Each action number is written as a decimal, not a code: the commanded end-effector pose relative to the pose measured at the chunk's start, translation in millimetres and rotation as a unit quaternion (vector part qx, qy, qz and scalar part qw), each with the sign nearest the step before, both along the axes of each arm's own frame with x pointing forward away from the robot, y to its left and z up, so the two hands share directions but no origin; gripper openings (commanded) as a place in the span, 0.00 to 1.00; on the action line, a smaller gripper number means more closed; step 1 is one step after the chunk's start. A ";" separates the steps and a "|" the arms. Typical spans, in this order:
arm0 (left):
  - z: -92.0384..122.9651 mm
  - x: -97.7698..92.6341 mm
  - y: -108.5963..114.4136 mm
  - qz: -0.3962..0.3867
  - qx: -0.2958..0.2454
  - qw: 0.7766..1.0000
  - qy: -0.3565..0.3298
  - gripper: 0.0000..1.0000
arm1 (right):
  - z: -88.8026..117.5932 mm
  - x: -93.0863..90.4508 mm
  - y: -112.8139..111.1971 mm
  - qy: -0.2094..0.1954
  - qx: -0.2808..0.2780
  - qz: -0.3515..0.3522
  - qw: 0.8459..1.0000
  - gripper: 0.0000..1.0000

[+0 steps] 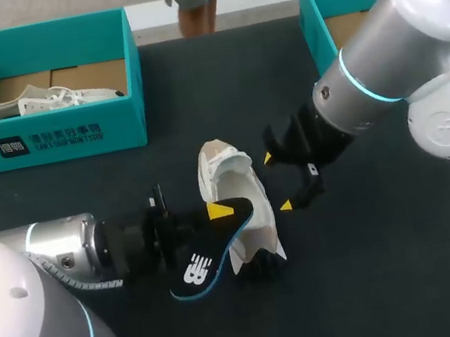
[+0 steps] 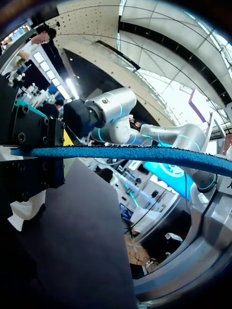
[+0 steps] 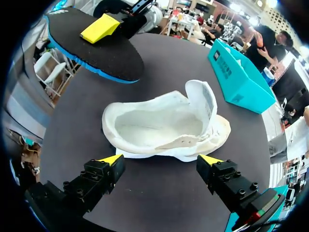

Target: Take the shoe out of the shoebox, open the shoe tongue, remove and reinsert the insole, then place the shoe into the shoebox

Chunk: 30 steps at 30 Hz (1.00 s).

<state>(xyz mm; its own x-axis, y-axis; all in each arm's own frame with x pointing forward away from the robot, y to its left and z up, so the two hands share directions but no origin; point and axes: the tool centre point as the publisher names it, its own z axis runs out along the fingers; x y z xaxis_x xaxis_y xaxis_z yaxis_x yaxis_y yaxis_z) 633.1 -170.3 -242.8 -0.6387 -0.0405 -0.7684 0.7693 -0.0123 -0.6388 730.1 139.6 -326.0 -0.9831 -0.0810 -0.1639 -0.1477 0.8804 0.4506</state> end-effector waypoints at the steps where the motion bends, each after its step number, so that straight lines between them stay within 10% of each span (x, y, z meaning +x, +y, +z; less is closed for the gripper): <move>1: -7.2 1.7 -1.7 0.005 0.000 1.000 0.004 0.00 | -11.9 4.5 8.8 -0.001 0.002 0.000 1.000 1.00; 30: -28.7 23.7 -33.1 -0.009 0.004 1.000 0.016 0.00 | -9.3 6.1 10.2 -0.011 -0.009 -0.002 1.000 1.00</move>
